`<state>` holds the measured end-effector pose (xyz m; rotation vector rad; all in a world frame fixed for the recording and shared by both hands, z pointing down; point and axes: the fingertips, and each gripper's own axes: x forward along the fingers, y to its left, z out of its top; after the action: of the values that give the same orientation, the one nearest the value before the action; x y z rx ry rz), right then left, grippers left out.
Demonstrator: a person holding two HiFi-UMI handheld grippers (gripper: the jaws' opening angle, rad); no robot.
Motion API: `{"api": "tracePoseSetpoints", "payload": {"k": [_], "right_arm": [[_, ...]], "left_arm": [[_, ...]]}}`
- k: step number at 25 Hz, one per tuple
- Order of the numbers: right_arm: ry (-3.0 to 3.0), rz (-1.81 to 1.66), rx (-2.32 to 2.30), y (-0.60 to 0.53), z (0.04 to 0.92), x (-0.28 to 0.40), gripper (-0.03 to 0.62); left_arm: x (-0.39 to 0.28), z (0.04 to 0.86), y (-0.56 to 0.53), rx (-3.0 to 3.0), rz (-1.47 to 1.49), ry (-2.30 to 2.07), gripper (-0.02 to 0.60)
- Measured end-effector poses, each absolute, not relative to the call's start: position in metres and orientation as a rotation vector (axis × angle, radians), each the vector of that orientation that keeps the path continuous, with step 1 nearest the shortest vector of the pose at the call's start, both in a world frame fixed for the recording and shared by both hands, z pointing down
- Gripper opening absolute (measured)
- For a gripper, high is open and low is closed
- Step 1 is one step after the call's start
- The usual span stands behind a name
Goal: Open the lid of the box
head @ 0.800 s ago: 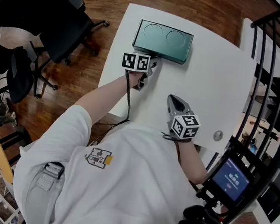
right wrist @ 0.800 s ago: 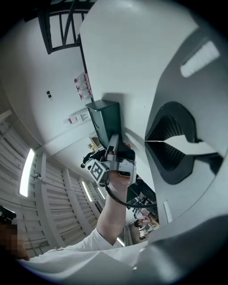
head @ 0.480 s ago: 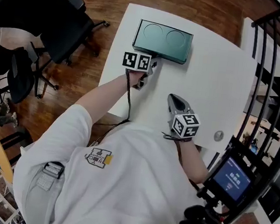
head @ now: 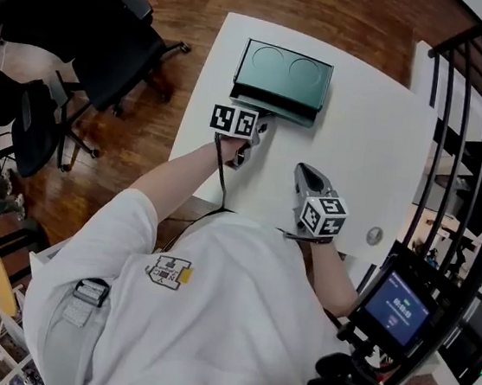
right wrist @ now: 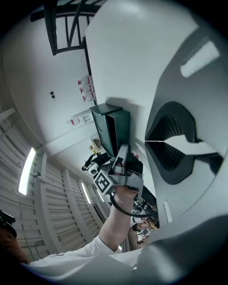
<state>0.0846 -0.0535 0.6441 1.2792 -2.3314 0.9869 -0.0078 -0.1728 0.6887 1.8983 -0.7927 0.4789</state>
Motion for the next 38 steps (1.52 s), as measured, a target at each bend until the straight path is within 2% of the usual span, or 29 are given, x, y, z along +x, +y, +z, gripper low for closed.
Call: {"api": "tracePoseSetpoints", "payload": {"k": [9,28,30,38], "right_arm": [[-2.336,0.957,1.300,-0.034,0.625,0.105,0.005],[-2.362,0.923,1.315,-0.006,0.611,0.089,0.005],[-2.360,0.928,1.309,-0.002,0.614,0.088,0.005],[-2.339,0.972,1.280,0.015,0.622,0.082,0.003]], "left_arm": [[0.003,0.682,-0.099,1.888,0.492,-0.763,0.064],[-0.015,0.659,-0.053,1.908,0.330,-0.674,0.075],[-0.028,0.652,-0.030,1.925,0.308,-0.660,0.000],[-0.061,0.649,0.009,1.937,0.350,-0.718,0.000]]}}
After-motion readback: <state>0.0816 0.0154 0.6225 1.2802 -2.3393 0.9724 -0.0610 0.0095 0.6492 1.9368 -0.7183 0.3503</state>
